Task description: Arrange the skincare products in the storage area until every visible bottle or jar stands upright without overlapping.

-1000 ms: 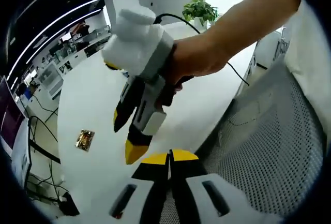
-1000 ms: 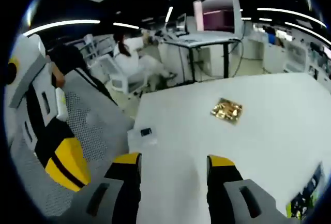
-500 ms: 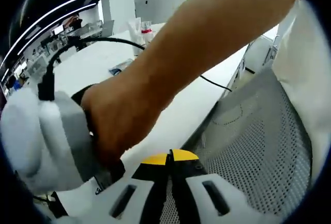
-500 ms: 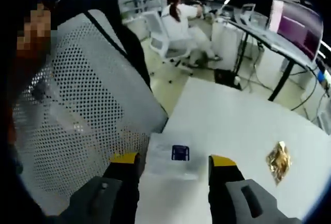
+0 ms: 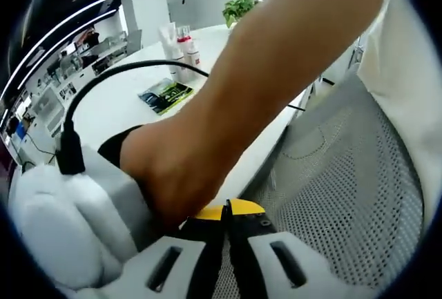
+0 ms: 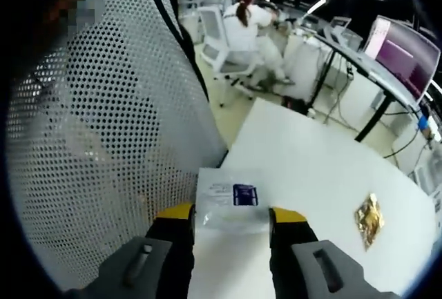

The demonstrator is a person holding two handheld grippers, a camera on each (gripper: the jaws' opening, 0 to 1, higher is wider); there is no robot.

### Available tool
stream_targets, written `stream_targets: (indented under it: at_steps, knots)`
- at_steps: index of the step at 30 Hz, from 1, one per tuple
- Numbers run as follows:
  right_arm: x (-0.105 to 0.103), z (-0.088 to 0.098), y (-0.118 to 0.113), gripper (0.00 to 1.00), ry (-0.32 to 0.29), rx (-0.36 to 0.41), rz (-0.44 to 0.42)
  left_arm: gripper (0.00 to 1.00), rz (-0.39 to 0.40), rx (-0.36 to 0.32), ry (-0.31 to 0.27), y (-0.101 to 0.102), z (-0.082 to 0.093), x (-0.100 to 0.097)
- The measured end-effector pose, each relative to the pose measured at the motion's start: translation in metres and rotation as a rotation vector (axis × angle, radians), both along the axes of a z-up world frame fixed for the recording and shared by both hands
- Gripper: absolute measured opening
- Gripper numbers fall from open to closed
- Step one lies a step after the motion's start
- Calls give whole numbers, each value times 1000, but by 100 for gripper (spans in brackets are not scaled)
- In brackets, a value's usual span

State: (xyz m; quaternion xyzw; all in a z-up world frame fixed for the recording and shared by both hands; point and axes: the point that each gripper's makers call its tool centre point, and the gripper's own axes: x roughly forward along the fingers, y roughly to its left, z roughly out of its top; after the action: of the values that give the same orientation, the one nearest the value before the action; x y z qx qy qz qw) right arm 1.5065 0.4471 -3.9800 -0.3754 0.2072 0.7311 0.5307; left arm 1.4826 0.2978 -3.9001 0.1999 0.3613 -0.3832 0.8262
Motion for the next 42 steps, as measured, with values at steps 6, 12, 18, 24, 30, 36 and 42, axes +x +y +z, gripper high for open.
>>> stream_targets:
  at_steps: [6,12,18,24,30,36,42]
  knots:
    - [9,1,-9,41,24,-1,-50,0,-6,9,-5,0,-1,0]
    - [16,16,-22,41,18,24,-116,0,-8,19,-6,0,-1,2]
    - [38,33,-53,40,3,66,-233,0,51,40,-21,12,-4,13]
    - [56,47,-97,40,-35,110,-351,0,140,7,-48,24,0,26]
    - [64,57,-138,39,-75,127,-437,0,209,-93,-50,27,15,33]
    - [57,84,-160,39,-161,169,-432,10,301,-297,-9,25,33,43]
    - [37,115,-163,40,-224,237,-368,30,364,-482,38,22,50,51]
